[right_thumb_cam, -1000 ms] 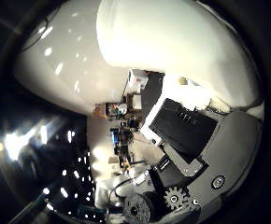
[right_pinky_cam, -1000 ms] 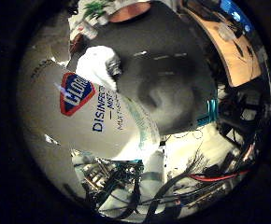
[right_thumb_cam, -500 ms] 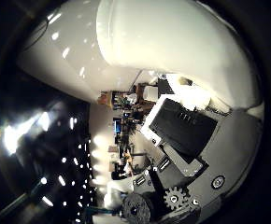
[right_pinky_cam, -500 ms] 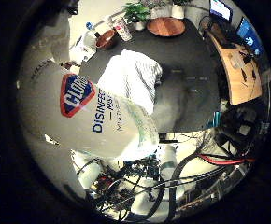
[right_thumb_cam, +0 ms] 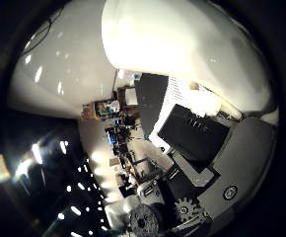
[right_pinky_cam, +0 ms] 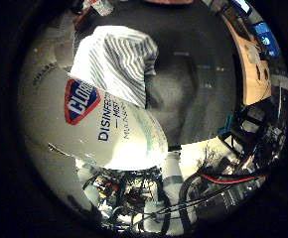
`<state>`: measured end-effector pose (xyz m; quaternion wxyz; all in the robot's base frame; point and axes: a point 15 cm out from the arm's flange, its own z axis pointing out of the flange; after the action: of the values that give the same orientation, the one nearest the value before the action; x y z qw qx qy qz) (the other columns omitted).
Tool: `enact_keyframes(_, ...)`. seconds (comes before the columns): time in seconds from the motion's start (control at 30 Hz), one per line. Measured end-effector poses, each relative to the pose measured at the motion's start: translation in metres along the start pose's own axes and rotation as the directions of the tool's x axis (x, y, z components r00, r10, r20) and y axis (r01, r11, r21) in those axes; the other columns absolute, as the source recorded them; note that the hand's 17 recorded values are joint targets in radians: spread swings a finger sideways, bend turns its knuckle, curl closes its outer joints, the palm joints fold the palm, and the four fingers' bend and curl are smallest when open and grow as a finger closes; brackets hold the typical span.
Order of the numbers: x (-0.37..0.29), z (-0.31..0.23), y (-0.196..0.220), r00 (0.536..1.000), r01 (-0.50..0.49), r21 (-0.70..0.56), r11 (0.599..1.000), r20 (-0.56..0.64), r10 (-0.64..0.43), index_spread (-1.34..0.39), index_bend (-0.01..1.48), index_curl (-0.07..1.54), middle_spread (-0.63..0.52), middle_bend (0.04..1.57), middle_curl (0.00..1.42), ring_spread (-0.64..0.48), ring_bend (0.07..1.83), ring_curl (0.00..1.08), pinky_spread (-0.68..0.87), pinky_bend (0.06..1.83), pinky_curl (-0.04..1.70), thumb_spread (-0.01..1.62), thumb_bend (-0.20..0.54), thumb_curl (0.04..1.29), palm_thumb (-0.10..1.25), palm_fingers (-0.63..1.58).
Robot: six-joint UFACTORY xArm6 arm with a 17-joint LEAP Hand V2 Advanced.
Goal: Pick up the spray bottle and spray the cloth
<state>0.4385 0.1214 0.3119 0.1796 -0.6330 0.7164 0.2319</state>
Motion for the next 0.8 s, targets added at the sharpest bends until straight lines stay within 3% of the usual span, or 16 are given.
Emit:
enact_keyframes(0.2, -0.005, -0.015, -0.005, 1.0, 0.013, 0.026, 1.0, 0.007, -0.013, -0.29, 1.12, 0.7, -0.19, 1.32, 0.73, -0.22, 1.44, 0.6, -0.33, 1.3, 0.63, 0.56, -0.02, 1.01, 0.98, 1.21)
enact_keyframes(0.63, -0.076, -0.135, 0.022, 0.989, 0.102, 0.141, 0.985, 0.09, -0.115, -0.29, 1.12, 0.7, -0.19, 1.31, 0.72, -0.22, 1.44, 0.6, -0.33, 1.3, 0.63, 0.56, -0.02, 1.0, 0.98, 1.21)
enact_keyframes(0.8, -0.078, -0.14, 0.028, 0.987, 0.11, 0.154, 0.982, 0.097, -0.126, -0.29, 1.12, 0.7, -0.19, 1.31, 0.72, -0.22, 1.44, 0.6, -0.33, 1.3, 0.63, 0.55, -0.02, 1.0, 0.98, 1.21)
